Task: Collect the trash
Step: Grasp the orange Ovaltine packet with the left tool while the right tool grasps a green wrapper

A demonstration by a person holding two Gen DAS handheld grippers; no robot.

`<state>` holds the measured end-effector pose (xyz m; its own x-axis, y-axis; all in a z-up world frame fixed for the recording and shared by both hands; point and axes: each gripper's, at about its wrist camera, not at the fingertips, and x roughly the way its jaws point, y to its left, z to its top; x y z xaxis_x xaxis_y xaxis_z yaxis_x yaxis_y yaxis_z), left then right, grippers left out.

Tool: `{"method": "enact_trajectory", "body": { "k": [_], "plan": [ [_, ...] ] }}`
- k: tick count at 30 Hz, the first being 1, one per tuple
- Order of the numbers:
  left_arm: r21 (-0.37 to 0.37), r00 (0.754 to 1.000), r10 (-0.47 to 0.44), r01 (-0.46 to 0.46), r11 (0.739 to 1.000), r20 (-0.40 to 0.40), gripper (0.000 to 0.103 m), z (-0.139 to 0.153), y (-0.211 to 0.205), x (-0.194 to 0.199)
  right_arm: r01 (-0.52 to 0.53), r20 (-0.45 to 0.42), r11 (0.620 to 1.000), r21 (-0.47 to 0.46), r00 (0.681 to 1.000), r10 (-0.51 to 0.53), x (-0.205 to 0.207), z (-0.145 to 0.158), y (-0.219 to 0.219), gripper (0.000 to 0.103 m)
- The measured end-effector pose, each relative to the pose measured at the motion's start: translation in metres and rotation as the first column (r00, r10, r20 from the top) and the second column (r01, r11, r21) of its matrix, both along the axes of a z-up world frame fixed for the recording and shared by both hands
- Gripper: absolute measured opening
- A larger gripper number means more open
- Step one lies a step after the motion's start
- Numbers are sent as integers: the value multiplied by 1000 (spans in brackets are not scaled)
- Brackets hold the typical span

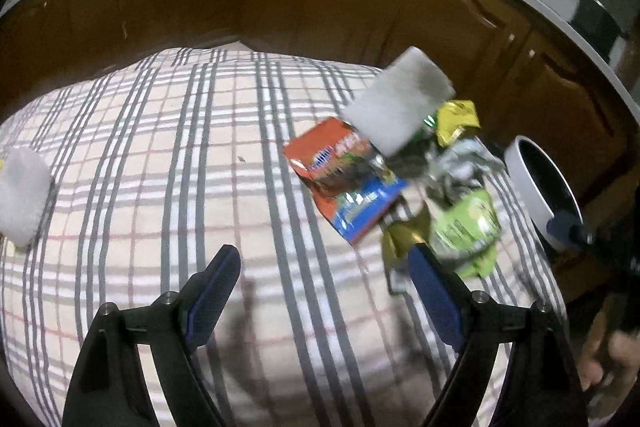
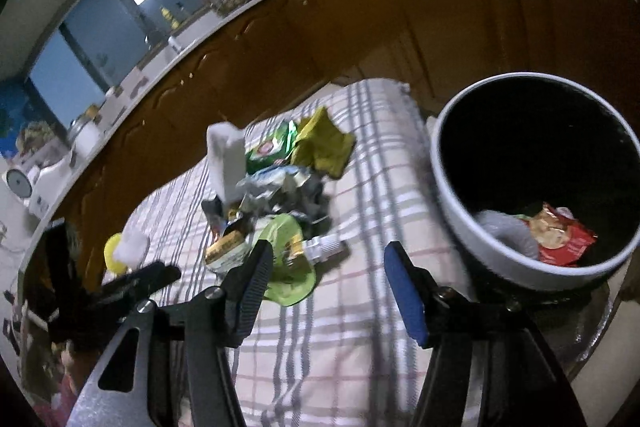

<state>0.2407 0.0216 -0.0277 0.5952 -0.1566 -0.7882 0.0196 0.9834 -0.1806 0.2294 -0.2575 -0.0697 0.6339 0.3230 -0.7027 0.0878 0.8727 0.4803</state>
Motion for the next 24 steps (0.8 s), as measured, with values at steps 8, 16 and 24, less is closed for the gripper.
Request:
{"method": "enact_trajectory", "body": {
  "k": [8, 16, 24],
  "plan": [
    [-45, 999, 31, -32, 998, -27, 83, -23, -2, 61, -66, -36, 998, 24, 997, 67, 37, -23, 16, 58],
    [-18, 999, -39, 39, 999, -33, 41, -47, -10, 89, -120, -102, 989, 88, 986, 129, 36, -44, 24, 27],
    [8, 994, -110, 110, 994, -20, 37, -34, 11, 42, -270, -121, 955, 124, 951, 284, -13, -35, 58, 31]
  ]
}}
